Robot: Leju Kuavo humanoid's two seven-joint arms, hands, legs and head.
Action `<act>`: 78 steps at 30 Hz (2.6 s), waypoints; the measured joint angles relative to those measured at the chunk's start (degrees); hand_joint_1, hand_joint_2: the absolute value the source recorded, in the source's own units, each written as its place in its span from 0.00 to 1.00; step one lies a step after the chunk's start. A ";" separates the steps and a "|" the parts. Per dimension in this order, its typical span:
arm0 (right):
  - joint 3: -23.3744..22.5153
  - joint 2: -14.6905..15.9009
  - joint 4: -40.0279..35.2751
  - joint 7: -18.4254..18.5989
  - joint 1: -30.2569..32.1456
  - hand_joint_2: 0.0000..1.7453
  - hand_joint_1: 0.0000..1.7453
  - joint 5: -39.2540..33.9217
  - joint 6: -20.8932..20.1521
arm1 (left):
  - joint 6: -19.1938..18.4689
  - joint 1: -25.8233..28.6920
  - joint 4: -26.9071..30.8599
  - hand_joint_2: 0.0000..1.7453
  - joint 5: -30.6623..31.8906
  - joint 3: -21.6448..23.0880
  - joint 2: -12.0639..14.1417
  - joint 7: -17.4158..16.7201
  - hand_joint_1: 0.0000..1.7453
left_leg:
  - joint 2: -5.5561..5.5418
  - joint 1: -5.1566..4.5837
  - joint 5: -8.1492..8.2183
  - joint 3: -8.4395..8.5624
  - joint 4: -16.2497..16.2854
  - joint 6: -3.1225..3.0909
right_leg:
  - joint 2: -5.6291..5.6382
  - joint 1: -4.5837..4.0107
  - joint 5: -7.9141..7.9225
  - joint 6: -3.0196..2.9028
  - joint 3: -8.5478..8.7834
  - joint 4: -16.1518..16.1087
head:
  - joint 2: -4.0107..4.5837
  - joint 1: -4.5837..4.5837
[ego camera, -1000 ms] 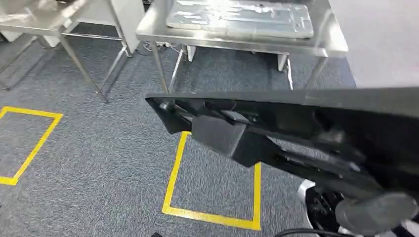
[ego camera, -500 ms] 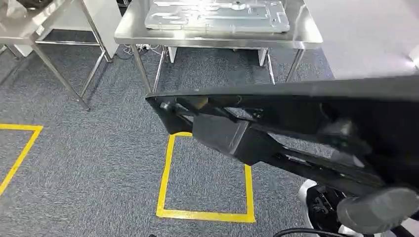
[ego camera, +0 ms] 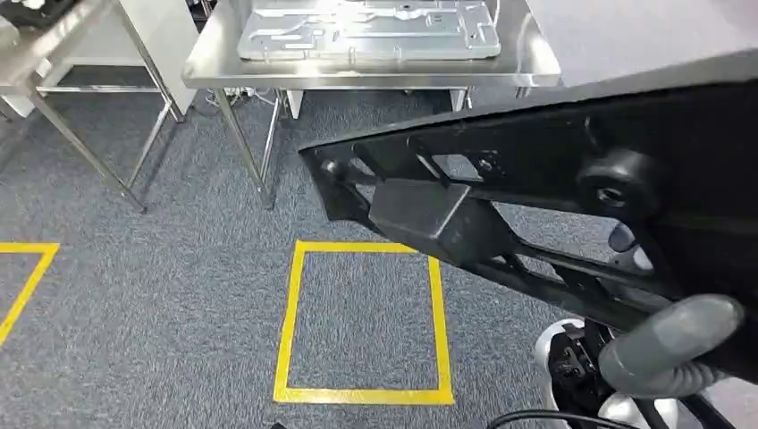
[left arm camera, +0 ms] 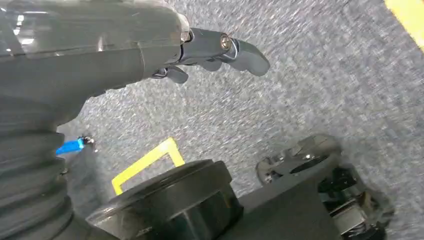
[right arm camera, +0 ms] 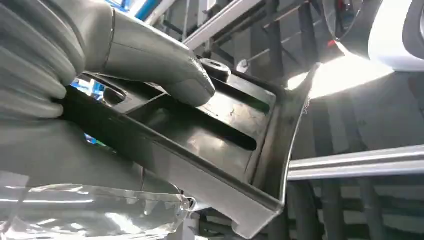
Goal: Take the parts from the cabinet and place them on the table.
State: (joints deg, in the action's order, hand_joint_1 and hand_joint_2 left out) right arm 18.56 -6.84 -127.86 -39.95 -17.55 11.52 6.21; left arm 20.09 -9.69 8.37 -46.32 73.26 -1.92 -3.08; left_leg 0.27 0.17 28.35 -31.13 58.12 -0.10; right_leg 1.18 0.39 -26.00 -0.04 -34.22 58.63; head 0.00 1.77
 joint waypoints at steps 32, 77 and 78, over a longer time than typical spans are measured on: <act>-0.28 -0.06 2.51 1.33 0.86 1.00 1.00 -3.69 -1.73 | 0.20 -0.19 0.00 1.00 -0.57 0.22 -0.26 0.18 0.00 | 0.07 -0.70 -2.01 -2.67 0.26 -0.80 | -0.53 -0.11 -0.09 -0.12 -0.47 0.24 | -0.02 -0.44; -1.14 -0.13 2.91 2.05 1.35 1.00 1.00 -0.94 -2.80 | 0.48 0.04 0.00 1.00 -0.79 1.29 -0.74 -0.20 0.00 | -1.78 -0.42 -0.02 0.31 -0.43 -1.19 | -1.05 -0.23 1.48 0.71 -1.58 0.22 | 0.00 -0.55; -1.14 -0.15 2.91 2.05 1.35 1.00 1.00 -0.94 -2.80 | 0.48 0.05 0.00 1.00 -0.81 1.29 -0.74 -0.20 0.00 | -1.75 -0.35 0.09 0.40 -0.60 -0.94 | -0.91 -0.31 1.34 0.49 -1.60 0.20 | -0.02 -0.62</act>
State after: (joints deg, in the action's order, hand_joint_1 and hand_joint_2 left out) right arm 17.42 -6.99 -124.96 -37.90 -16.20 10.58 3.41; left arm 20.57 -9.64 8.37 -47.12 74.55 -2.67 -3.28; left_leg -1.48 -0.18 28.44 -30.73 57.52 -1.04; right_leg 0.27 0.09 -24.67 0.45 -35.82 58.83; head -0.02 1.16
